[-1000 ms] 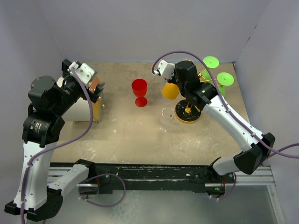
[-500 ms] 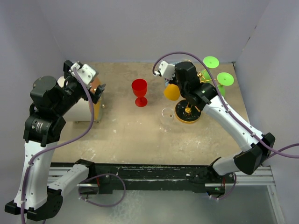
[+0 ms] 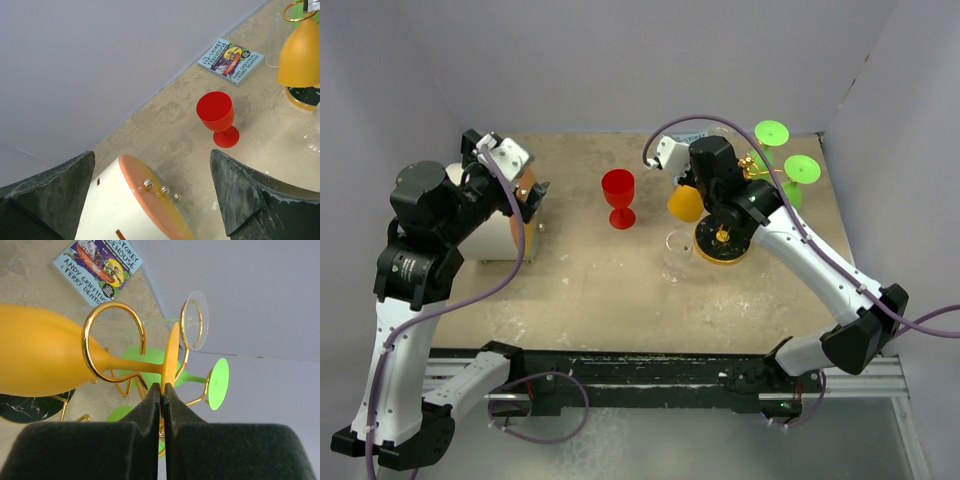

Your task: Place the wine glass upside down on the wine glass rack

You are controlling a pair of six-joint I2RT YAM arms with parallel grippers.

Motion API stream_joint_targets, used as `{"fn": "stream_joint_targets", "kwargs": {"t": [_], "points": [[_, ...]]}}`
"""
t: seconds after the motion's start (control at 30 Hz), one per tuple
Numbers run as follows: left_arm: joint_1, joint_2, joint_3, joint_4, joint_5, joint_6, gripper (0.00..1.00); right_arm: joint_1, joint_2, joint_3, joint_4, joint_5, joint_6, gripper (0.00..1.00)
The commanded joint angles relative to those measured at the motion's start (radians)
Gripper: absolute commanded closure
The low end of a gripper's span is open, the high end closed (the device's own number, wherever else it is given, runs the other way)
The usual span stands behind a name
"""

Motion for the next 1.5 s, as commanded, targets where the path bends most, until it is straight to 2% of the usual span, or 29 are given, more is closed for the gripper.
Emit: {"fn": "stream_joint_targets", "kwargs": {"t": [0.0, 1.47], "points": [[0.009, -0.001, -0.002, 0.038, 0.018, 0.011, 0.01, 0.016, -0.023, 0.049, 0.008, 0.036, 0.019, 1.00], [0.009, 0.010, -0.022, 0.037, 0.019, 0.021, 0.01, 0.105, 0.048, 0.094, -0.001, 0.072, 0.026, 1.00]]}}
